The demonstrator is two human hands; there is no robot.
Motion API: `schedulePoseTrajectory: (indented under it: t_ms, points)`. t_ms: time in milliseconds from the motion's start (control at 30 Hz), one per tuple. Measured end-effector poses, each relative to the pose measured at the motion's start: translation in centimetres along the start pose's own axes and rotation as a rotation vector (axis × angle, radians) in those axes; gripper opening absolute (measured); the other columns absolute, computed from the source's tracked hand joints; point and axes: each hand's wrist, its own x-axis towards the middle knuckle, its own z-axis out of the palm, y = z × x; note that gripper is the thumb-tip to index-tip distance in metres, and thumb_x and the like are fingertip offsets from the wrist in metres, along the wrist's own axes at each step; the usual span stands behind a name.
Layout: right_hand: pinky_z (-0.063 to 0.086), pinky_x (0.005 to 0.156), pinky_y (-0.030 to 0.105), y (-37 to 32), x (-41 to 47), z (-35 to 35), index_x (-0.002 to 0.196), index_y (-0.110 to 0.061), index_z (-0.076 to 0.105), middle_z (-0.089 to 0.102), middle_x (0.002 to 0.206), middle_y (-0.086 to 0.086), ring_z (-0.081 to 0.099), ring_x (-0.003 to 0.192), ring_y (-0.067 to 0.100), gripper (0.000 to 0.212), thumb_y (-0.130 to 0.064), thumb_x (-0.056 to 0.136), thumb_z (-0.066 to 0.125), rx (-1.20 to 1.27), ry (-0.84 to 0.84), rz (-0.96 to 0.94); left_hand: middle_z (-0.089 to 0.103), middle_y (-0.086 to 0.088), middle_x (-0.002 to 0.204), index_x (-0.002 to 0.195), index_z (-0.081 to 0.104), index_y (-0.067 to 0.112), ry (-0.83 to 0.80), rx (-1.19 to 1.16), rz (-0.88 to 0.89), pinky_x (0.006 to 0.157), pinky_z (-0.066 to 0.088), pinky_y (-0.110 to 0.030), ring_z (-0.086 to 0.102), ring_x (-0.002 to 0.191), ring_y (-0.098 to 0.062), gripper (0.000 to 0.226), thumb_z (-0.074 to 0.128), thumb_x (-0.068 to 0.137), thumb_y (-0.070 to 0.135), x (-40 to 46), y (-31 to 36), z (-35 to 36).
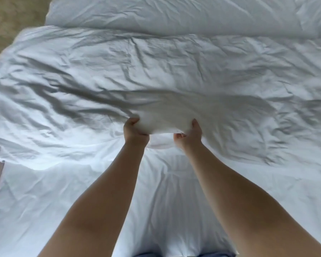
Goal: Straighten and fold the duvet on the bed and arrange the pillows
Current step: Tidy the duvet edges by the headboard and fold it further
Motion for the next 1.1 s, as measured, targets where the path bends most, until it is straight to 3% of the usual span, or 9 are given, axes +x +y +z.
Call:
schedulePoseTrajectory:
  t_ms: [200, 267, 333, 467, 633, 733, 867, 967, 1100]
  points:
    - [0.035, 0.109, 0.045, -2.5, -0.7, 1.6, 0.116, -0.014, 0.064, 0.066, 0.117, 0.011, 0.055, 0.118, 0.029, 0.039, -0.026, 0.080, 0.058, 0.040, -0.328, -0.076, 0.067, -0.010, 0.075, 0.071, 0.068, 0.006, -0.368, -0.224, 0.099, 0.099, 0.042, -0.043, 0.061, 0.081, -0.031, 0.036, 0.034, 0.057, 0.005, -1.4, 1.9, 1.4]
    - [0.035, 0.109, 0.042, -2.1, -0.1, 0.4, 0.107, -0.012, 0.066, 0.068, 0.107, 0.010, 0.056, 0.114, 0.029, 0.036, -0.021, 0.074, 0.058, -0.027, -0.252, -0.092, 0.058, -0.004, 0.065, 0.062, 0.057, 0.009, -0.255, -0.127, 0.052, 0.091, 0.047, -0.034, 0.058, 0.068, -0.024, 0.023, 0.037, 0.058, -0.001, 0.3, 1.4, -0.8]
    - [0.044, 0.101, 0.034, -1.1, 1.0, -2.2, 0.098, -0.013, 0.067, 0.071, 0.087, 0.007, 0.064, 0.095, 0.024, 0.028, -0.020, 0.073, 0.057, -0.166, -0.085, -0.067, 0.041, 0.004, 0.056, 0.055, 0.042, 0.015, -0.038, 0.078, -0.048, 0.057, 0.045, -0.015, 0.047, 0.045, -0.011, 0.027, 0.041, 0.067, -0.008, 2.0, 0.5, -3.7]
    - [0.042, 0.044, 0.015, 1.1, 2.4, -6.1, 0.074, -0.022, 0.054, 0.056, 0.047, -0.007, 0.056, 0.043, 0.009, 0.013, -0.026, 0.086, 0.058, -0.303, 0.308, 0.027, 0.060, 0.001, 0.083, 0.075, 0.058, 0.012, 0.106, 0.158, -0.148, 0.046, 0.050, -0.018, 0.059, 0.061, -0.010, 0.026, 0.043, 0.090, -0.003, 3.9, -0.9, -8.2]
    - [0.046, 0.081, 0.010, 1.1, 1.4, -3.6, 0.110, -0.028, 0.056, 0.068, 0.078, -0.027, 0.059, 0.084, -0.008, 0.039, -0.005, 0.079, 0.065, -0.139, -0.105, 0.159, 0.069, -0.005, 0.066, 0.066, 0.071, 0.008, -0.193, -0.127, -0.075, 0.067, 0.055, -0.028, 0.068, 0.062, -0.017, 0.030, 0.051, 0.088, 0.008, 1.8, 1.8, -4.9]
    - [0.043, 0.101, 0.033, 1.0, 1.0, -1.9, 0.105, -0.008, 0.066, 0.071, 0.098, 0.008, 0.061, 0.106, 0.023, 0.029, -0.014, 0.079, 0.055, -0.122, -0.213, -0.012, 0.072, -0.011, 0.084, 0.084, 0.073, 0.002, -0.362, -0.119, -0.036, 0.096, 0.048, -0.037, 0.070, 0.084, -0.024, 0.025, 0.049, 0.085, 0.004, 2.3, 3.4, -4.0]
    - [0.041, 0.061, 0.023, 3.5, 0.7, -5.4, 0.084, -0.022, 0.052, 0.068, 0.076, 0.009, 0.048, 0.066, 0.015, 0.009, -0.027, 0.091, 0.053, -0.539, 0.170, -0.038, 0.068, 0.007, 0.082, 0.091, 0.061, 0.018, -0.038, 0.227, -0.108, 0.068, 0.050, -0.017, 0.065, 0.071, -0.005, 0.010, 0.054, 0.092, 0.013, 4.0, 3.3, -8.3]
    - [0.030, 0.057, 0.023, 5.7, -1.0, -7.2, 0.109, -0.016, 0.055, 0.051, 0.137, 0.014, 0.037, 0.062, 0.010, 0.021, -0.031, 0.094, 0.053, -0.744, 0.319, 0.021, 0.054, 0.010, 0.124, 0.119, 0.059, 0.023, 0.218, 0.278, -0.244, 0.093, 0.038, -0.025, 0.051, 0.117, -0.008, 0.030, 0.062, 0.090, 0.024, 2.7, 2.4, -12.8]
    - [0.037, 0.073, 0.026, 6.7, -2.4, -5.7, 0.115, -0.013, 0.053, 0.053, 0.134, 0.009, 0.051, 0.086, 0.017, 0.026, -0.029, 0.095, 0.053, -0.718, 0.253, 0.069, 0.054, 0.001, 0.135, 0.122, 0.058, 0.018, 0.288, 0.278, -0.168, 0.093, 0.040, -0.029, 0.050, 0.125, -0.016, 0.030, 0.059, 0.092, 0.017, 0.8, 3.2, -15.9]
